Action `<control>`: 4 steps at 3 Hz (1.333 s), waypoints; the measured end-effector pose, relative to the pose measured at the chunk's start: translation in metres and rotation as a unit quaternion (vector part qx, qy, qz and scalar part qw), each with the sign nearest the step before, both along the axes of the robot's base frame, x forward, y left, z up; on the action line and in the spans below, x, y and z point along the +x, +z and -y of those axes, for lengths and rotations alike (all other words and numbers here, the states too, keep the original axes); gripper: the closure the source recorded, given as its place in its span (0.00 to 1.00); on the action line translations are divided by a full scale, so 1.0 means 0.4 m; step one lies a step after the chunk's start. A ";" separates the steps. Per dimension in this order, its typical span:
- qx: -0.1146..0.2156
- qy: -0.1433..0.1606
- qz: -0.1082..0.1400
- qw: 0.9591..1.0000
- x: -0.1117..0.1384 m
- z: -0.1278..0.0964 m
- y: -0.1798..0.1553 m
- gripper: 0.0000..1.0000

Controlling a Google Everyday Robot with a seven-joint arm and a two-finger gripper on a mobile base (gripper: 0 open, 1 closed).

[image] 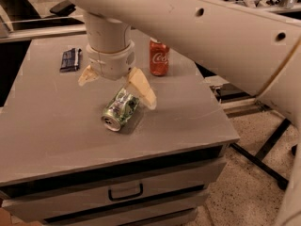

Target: Knock green can over

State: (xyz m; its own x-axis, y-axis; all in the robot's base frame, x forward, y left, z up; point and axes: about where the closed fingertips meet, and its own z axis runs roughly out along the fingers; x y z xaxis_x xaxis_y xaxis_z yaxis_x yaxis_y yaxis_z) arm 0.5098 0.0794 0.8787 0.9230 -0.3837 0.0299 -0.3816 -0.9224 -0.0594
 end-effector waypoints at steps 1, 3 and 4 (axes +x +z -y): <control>0.011 -0.011 0.000 1.000 -0.011 0.006 0.007 0.00; 0.083 -0.068 0.031 0.994 -0.036 0.052 0.080 0.00; 0.149 -0.136 0.107 0.974 -0.029 0.149 0.214 0.00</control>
Offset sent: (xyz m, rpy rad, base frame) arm -0.0235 -0.0151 0.0131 0.1315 0.0123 -0.1156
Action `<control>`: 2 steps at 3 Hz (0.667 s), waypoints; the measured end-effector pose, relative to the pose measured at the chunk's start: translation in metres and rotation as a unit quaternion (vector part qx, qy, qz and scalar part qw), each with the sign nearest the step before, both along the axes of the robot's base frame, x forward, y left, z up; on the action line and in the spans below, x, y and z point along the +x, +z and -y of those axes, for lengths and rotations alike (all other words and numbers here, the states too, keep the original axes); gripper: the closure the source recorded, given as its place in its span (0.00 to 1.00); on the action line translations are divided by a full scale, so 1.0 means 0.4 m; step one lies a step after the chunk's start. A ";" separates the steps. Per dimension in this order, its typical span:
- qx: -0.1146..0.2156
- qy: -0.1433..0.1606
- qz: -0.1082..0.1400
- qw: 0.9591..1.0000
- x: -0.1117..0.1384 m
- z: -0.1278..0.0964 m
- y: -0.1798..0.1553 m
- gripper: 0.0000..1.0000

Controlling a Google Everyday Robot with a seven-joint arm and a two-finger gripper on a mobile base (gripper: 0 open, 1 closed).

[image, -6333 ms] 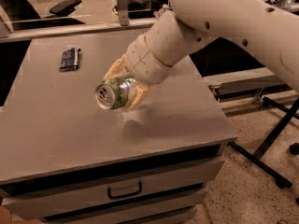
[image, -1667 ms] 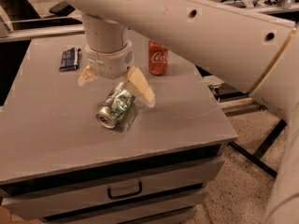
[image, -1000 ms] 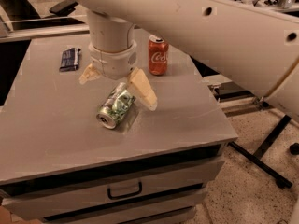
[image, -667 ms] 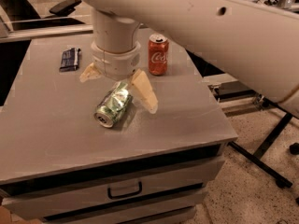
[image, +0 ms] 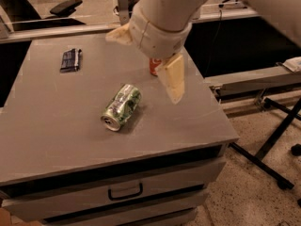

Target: Knock green can over

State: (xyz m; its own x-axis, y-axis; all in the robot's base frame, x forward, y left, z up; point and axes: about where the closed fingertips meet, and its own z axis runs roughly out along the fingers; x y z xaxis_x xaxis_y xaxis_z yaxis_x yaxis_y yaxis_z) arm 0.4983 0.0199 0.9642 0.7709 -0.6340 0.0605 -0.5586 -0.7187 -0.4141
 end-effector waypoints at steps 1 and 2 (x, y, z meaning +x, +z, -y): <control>0.012 -0.086 0.044 0.995 -0.008 0.125 0.073 0.00; 0.025 -0.132 0.045 0.990 -0.011 0.137 0.093 0.00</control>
Offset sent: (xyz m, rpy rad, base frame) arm -0.0031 -0.0469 0.0283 0.0241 -0.0855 -0.1592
